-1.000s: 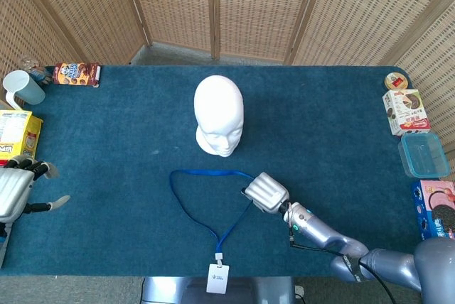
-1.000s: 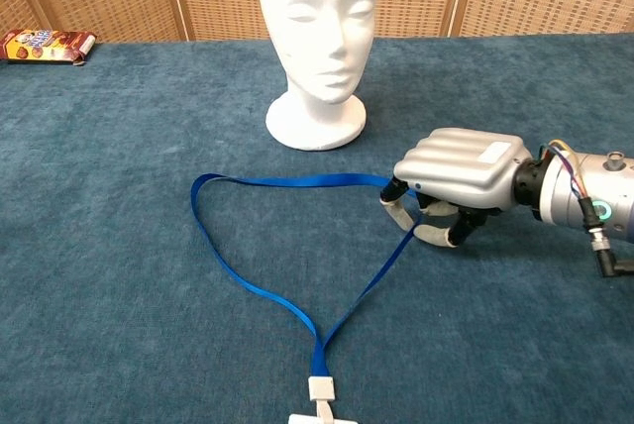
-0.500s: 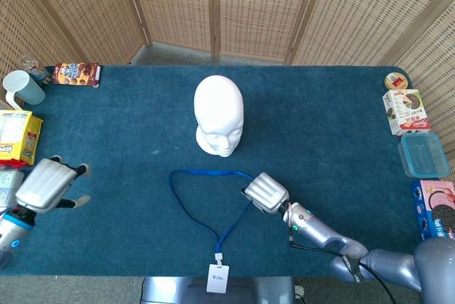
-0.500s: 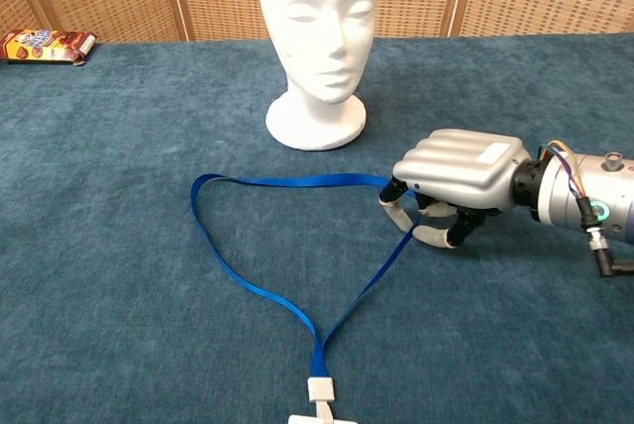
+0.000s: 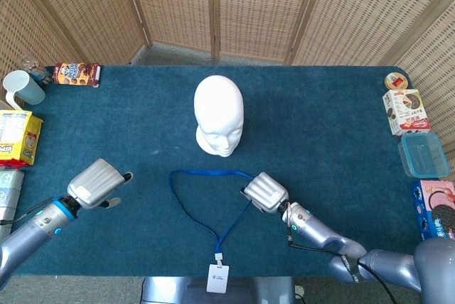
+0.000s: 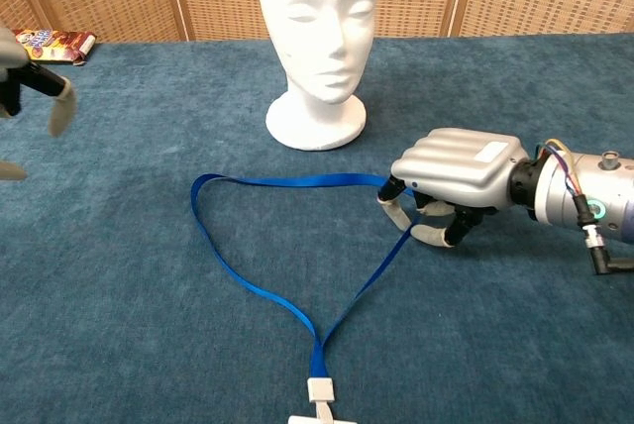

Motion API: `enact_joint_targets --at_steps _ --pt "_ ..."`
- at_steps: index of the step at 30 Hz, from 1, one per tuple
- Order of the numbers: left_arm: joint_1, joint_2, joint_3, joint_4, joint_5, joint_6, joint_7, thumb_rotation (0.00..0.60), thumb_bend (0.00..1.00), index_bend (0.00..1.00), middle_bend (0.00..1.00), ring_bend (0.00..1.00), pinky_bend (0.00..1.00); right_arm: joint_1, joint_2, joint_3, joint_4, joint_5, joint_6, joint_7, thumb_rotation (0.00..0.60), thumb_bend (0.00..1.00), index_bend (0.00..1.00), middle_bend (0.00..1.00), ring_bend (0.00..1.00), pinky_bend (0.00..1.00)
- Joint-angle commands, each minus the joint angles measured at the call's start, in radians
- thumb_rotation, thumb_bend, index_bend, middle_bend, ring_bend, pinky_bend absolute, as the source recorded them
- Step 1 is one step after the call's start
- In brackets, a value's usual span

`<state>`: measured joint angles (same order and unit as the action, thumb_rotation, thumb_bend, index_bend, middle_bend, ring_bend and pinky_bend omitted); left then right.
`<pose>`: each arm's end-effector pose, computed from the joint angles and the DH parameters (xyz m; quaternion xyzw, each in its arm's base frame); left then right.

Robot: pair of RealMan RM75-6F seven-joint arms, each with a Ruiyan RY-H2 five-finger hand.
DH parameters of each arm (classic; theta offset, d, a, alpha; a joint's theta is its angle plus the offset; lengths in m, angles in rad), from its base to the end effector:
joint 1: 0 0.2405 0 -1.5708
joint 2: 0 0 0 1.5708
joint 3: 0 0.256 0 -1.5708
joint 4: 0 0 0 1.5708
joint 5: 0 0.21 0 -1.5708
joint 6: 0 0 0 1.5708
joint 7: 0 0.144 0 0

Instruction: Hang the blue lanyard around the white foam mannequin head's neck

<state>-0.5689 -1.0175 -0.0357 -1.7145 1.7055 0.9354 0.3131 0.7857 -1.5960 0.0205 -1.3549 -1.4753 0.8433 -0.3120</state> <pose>-0.2013 0.2772 0.1014 -0.8717 -0.1467 -0.2591 0.3891 -0.1490 -0.3091 -0.0620 0.8747 -0.2168 0.3032 0.3098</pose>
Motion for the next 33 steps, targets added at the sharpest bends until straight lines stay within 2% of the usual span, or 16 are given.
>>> enact_joint_targets --at_steps 1,5,8,21,28,33 --pt "-0.031 -0.023 -0.002 -0.006 -0.005 -0.035 0.020 0.520 0.22 0.45 1.00 1.00 1.00 0.000 0.000 0.001 0.000 0.001 0.001 -0.001 0.600 0.51 0.56 1.00 1.00 1.00" --pt "-0.059 -0.043 -0.001 -0.006 -0.006 -0.067 0.032 0.576 0.28 0.47 1.00 1.00 1.00 -0.002 0.000 0.001 -0.001 0.004 0.002 0.001 0.600 0.51 0.56 1.00 1.00 1.00" --pt "-0.076 -0.060 0.001 -0.002 0.001 -0.079 0.042 0.600 0.29 0.48 1.00 1.00 1.00 -0.003 0.001 0.001 -0.002 0.007 0.003 0.001 0.600 0.51 0.56 1.00 1.00 1.00" --pt "-0.121 -0.178 0.013 0.048 -0.040 -0.113 0.036 0.600 0.24 0.51 1.00 1.00 1.00 -0.012 -0.002 -0.005 0.004 0.011 0.008 0.007 0.599 0.51 0.56 1.00 1.00 1.00" --pt "-0.152 -0.216 0.012 0.062 -0.079 -0.154 0.064 0.597 0.24 0.51 1.00 1.00 1.00 -0.015 -0.010 -0.008 0.011 0.010 0.011 0.008 0.600 0.51 0.57 1.00 1.00 1.00" --pt "-0.177 -0.237 0.011 0.066 -0.101 -0.180 0.101 0.591 0.28 0.51 1.00 1.00 1.00 -0.018 -0.010 -0.005 0.009 0.012 0.015 0.009 0.600 0.51 0.57 1.00 1.00 1.00"
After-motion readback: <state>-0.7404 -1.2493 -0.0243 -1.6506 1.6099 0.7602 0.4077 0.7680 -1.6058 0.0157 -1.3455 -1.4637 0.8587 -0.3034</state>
